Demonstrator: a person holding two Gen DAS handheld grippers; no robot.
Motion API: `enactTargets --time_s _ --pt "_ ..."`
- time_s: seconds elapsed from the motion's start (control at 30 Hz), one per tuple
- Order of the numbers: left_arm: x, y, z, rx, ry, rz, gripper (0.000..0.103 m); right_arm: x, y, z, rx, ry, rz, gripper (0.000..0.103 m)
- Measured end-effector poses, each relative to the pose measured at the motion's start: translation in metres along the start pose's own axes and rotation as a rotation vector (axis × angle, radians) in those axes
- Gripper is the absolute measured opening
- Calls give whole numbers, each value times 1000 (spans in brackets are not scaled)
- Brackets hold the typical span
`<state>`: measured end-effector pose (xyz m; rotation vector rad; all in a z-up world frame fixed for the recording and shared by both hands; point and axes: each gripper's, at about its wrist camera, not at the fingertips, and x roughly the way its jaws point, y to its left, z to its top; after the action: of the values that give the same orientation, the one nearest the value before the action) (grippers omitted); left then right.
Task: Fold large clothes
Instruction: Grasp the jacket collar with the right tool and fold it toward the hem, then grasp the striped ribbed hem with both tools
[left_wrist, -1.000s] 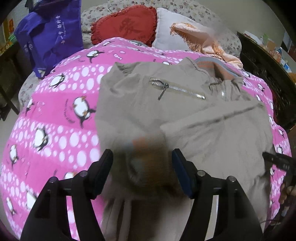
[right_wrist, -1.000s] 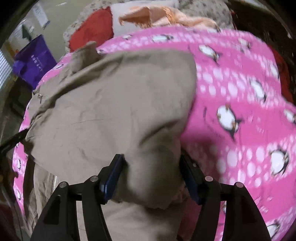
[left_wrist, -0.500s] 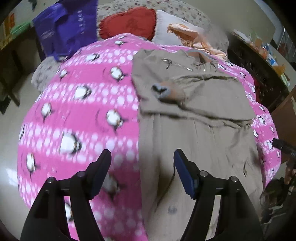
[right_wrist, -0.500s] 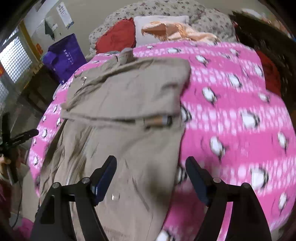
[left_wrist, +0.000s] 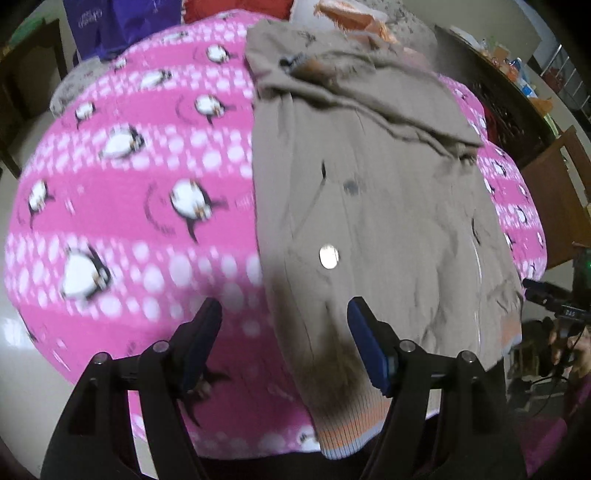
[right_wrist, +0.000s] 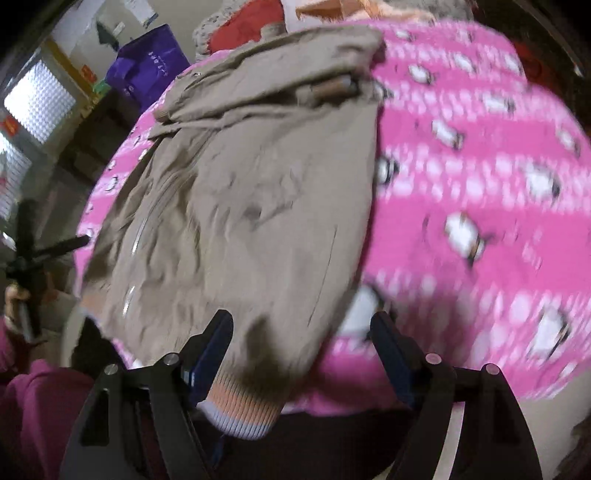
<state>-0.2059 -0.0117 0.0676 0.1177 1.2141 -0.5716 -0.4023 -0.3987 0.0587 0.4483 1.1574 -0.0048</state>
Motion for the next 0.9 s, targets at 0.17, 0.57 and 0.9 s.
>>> enactTargets --time_s 0.17,0.57,0.9 --pt "10 0 -18 -23 58 -28 70 6 -1 -21 64 30 103 78" --pt "20 -12 -33 -21 153 -86 70 33 31 -29 -51 93 128 67" --pt "22 -45 -40 133 219 -107 70 26 17 -26 -37 102 205 54"
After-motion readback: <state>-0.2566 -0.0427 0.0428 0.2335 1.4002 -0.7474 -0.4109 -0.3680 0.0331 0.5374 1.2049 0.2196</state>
